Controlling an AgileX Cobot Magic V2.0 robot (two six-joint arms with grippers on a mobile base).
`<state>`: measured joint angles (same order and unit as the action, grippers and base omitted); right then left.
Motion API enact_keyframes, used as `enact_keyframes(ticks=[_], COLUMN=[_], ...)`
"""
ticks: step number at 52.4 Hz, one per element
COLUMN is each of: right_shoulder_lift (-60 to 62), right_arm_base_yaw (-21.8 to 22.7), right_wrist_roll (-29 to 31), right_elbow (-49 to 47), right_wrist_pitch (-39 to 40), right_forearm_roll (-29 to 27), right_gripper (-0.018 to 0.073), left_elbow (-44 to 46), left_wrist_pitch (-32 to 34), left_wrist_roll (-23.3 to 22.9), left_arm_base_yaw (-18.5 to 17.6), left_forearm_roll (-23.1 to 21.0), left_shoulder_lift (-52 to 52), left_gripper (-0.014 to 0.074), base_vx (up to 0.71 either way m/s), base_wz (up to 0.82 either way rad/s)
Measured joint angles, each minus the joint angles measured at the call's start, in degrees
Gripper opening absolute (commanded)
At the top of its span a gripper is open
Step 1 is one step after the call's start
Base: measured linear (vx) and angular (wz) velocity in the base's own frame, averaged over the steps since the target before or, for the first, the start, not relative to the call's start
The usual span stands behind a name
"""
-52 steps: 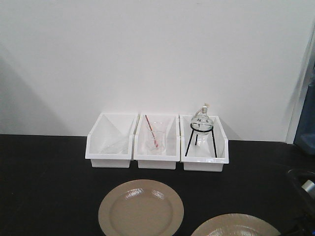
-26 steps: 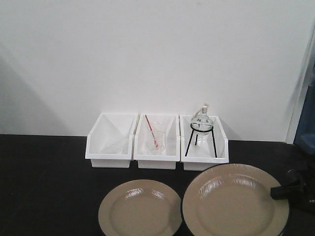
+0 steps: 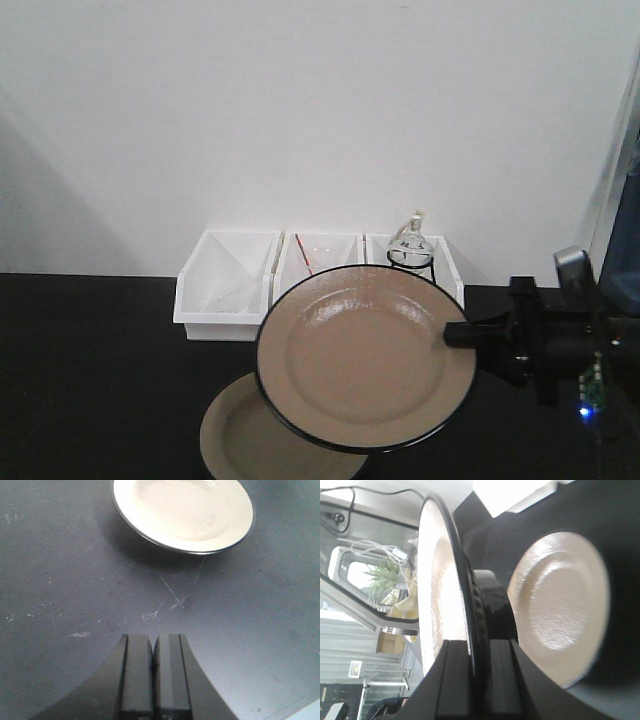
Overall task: Arrange circular plates on left workspace
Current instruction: 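Lower the plate onto the first plate and open the right gripper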
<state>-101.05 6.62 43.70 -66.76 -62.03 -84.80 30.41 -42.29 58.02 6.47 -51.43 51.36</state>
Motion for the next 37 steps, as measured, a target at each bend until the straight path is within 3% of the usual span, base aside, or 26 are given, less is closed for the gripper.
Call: enact_keyframes(ticks=[16,25,37], right_shoulder_lift=[-0.7,-5.2,-12.0], right_arm_base_yaw=[-9.6,-12.8,-14.4], right_wrist_roll=[0.2,0.5,1.7], right_elbow=[0.0,0.0,0.0], right_wrist_pitch=[16.0,17.7,18.6], right_forearm_roll=[-2.7,-8.8,-9.4], right_gripper=[-0.0002,-0.0002,-0.0002], left_elbow=[0.0,0.0,-1.7], left_wrist_pitch=[0.2,0.3,1.7], left_wrist_roll=[0.0,0.0,-0.1], left_arm_base_yaw=[0.0,0.0,0.0], left_forearm_roll=[0.0,0.0,-0.3], left_shoulder_lift=[0.0,0.0,0.0], left_gripper=[0.0,0.0,0.0], base_vx=[0.0,0.0,0.0], base_wz=[0.0,0.0,0.0])
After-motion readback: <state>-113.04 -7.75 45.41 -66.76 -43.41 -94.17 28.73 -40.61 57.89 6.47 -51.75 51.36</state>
